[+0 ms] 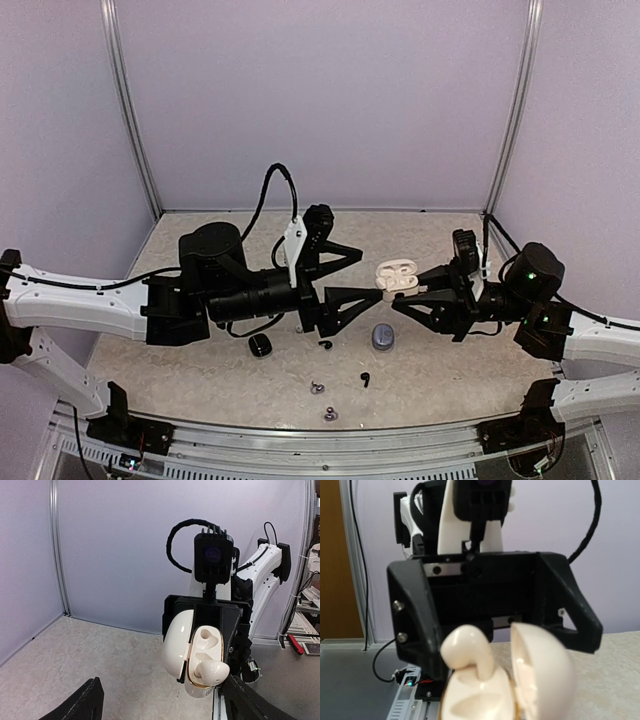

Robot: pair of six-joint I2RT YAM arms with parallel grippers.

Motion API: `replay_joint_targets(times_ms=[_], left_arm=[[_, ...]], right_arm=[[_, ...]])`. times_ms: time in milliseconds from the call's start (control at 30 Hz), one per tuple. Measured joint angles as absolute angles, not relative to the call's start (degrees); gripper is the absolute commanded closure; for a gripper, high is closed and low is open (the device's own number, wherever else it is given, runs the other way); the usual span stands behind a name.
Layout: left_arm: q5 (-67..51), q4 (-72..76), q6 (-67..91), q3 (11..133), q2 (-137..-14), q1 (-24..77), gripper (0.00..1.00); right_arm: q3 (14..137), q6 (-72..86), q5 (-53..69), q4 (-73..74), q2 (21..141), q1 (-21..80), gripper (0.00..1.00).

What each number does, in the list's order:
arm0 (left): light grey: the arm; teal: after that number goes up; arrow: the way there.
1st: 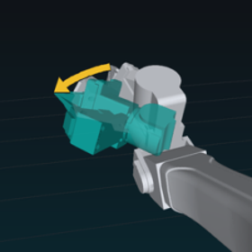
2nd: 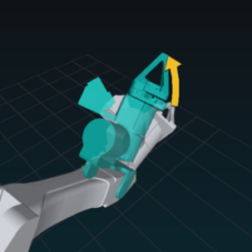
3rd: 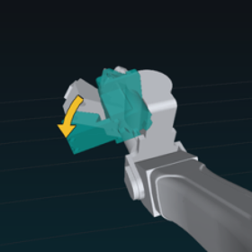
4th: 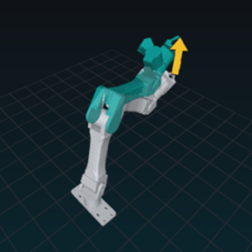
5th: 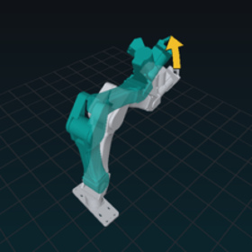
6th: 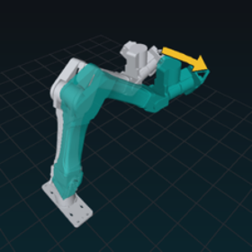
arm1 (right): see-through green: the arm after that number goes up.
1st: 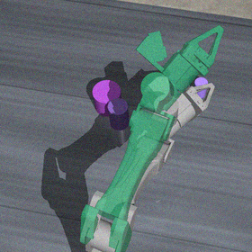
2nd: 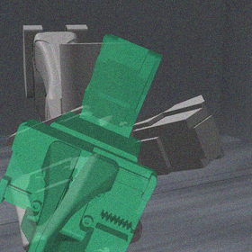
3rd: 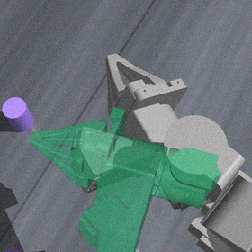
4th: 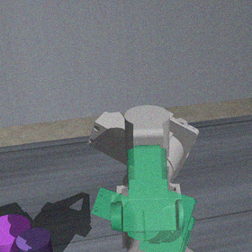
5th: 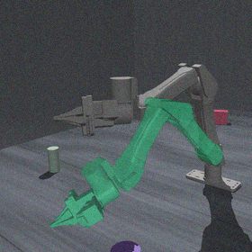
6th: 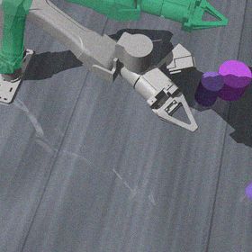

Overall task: Insert the wireless bluetooth earbuds into the charging case
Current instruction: Adjust the left earbud in the left side groove of the charging case.

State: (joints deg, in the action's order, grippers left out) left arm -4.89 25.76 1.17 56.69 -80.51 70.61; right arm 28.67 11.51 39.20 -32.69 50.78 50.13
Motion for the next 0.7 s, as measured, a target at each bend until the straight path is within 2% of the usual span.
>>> replay_joint_targets(times_ms=[700], left_arm=[[-5.61, 27.09, 2.15, 57.56, -82.15, 70.61, 0.2]], right_arm=[[28.67, 10.92, 38.89, -32.32, 51.55, 50.96, 1.0]])
